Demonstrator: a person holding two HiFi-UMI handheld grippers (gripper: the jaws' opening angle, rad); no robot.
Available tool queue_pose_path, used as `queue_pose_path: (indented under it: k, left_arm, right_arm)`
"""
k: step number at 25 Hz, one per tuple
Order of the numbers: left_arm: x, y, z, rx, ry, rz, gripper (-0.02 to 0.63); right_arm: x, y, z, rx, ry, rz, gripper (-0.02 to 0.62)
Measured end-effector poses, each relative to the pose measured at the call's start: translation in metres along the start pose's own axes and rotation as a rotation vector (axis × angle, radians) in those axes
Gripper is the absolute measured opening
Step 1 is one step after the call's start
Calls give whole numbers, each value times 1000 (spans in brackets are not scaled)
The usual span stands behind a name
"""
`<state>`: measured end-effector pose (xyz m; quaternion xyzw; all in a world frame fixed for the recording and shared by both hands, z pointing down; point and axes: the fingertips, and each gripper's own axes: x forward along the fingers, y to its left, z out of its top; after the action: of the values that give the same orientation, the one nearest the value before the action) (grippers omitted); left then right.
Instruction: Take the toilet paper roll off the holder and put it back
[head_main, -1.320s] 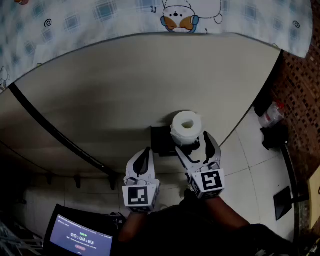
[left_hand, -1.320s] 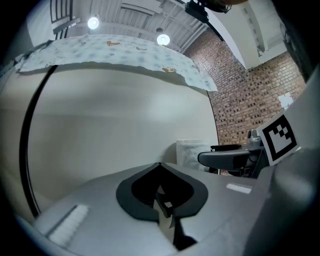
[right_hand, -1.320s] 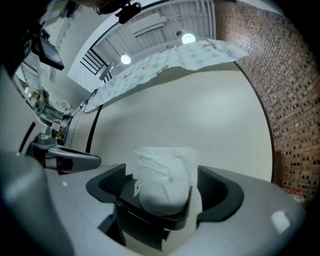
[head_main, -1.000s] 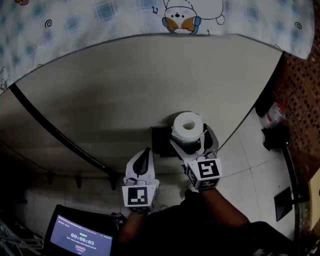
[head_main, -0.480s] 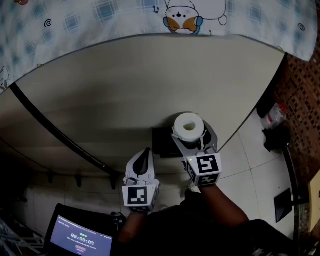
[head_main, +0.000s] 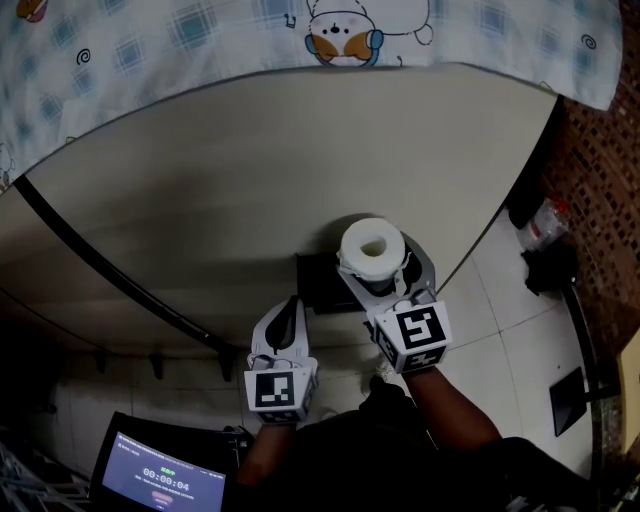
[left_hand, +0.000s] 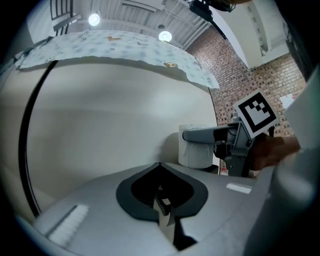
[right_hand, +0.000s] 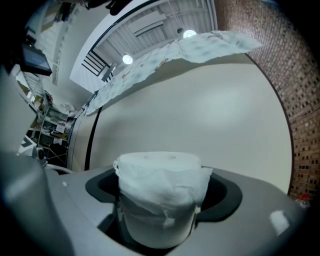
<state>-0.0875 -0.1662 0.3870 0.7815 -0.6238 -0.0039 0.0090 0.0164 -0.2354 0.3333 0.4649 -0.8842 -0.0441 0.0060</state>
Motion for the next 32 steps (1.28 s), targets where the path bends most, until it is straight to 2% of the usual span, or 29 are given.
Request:
queue_pose_path:
  k: [5, 12, 17, 18, 21, 23, 27, 30, 32]
  left_arm:
    - [-1, -4, -1, 3, 3, -10, 17]
    - [-8, 1, -15, 4, 31, 14, 17]
    - [-6, 1, -53, 27, 124, 13, 26]
    - [-4, 0, -62, 25, 147, -1, 44]
    - [2, -1, -74, 28, 175, -26, 179]
    - [5, 1, -76, 41, 177, -20, 202]
    - [11, -1, -89, 52, 228, -29, 307]
    - [14, -8, -100, 22, 255, -79, 310]
    - [13, -11, -106, -4, 260, -116, 280]
  right_arm:
    - [-10, 4, 26, -37, -48, 17, 443]
    - [-28, 6, 34, -17, -57, 23, 443]
    - [-44, 8, 31, -17, -49, 17, 443]
    - [-47, 8, 28, -17, -43, 16, 443]
    - [-54, 10, 20, -36, -30, 11, 443]
    - [-57, 12, 15, -30, -28, 12, 443]
    - [-61, 15, 16, -15, -34, 15, 443]
    - [-63, 15, 20, -17, -42, 14, 443]
    - [-64, 17, 22, -20, -43, 10, 443]
